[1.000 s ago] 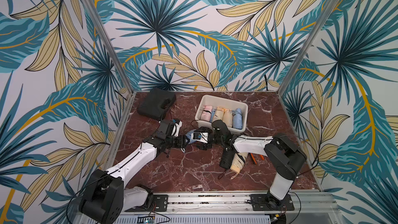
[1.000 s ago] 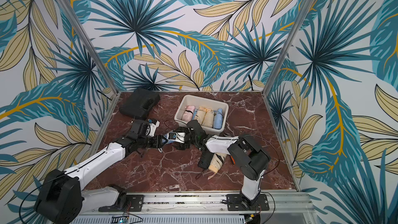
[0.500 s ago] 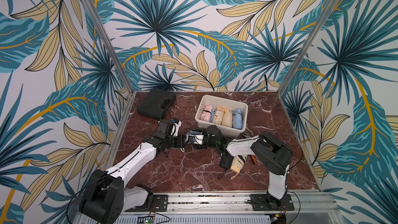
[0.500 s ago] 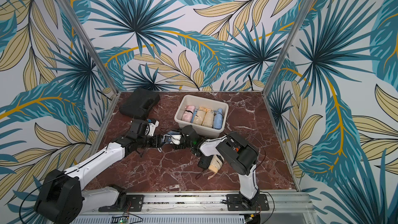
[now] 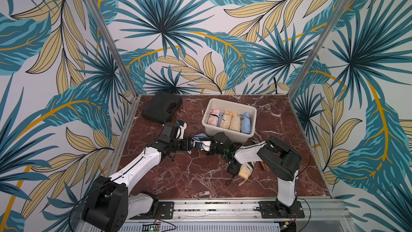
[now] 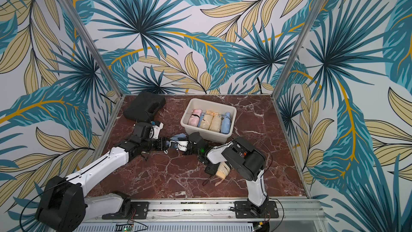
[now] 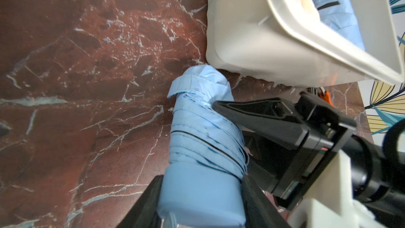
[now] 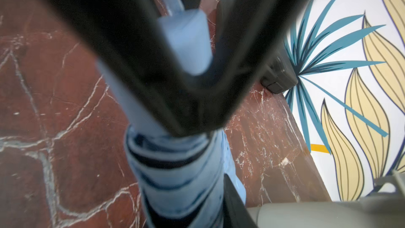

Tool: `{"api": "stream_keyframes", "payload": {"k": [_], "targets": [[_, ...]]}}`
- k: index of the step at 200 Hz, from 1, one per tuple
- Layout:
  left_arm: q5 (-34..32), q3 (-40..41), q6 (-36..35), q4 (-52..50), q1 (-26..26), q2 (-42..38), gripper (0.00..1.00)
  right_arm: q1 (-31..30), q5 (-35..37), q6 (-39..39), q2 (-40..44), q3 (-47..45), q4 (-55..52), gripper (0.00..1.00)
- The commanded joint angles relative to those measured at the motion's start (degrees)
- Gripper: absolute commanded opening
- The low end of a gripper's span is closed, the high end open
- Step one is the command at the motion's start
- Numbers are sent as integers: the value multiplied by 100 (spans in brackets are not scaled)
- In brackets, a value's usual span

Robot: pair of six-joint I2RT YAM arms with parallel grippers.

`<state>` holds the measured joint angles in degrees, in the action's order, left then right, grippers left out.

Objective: Put the umbrella into the storage box
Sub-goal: Pick up the umbrella from the center of the board.

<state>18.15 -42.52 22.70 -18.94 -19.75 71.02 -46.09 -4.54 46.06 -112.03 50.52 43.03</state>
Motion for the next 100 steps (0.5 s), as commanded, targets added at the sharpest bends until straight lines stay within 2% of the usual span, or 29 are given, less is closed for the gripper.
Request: {"api": "stream_keyframes", "payload": {"k": [1, 29, 48, 81, 100], "targets": [[-102, -132, 168, -155, 54, -218, 64, 38, 130, -359, 105, -128, 180, 18], [-569, -155, 435, -123, 168, -638, 77, 38, 66, -483, 279, -250, 242, 15], [-1344, -196, 766, -232, 226, -992, 85, 38, -32, -493, 448, -402, 243, 14], [-2429, 40, 1245, 215, 269, -1698, 89, 40, -210, -685, 885, -683, 208, 14], [-2781, 21, 1383, 241, 274, -1923, 89, 38, -341, -909, 1321, -827, 48, 13]]}}
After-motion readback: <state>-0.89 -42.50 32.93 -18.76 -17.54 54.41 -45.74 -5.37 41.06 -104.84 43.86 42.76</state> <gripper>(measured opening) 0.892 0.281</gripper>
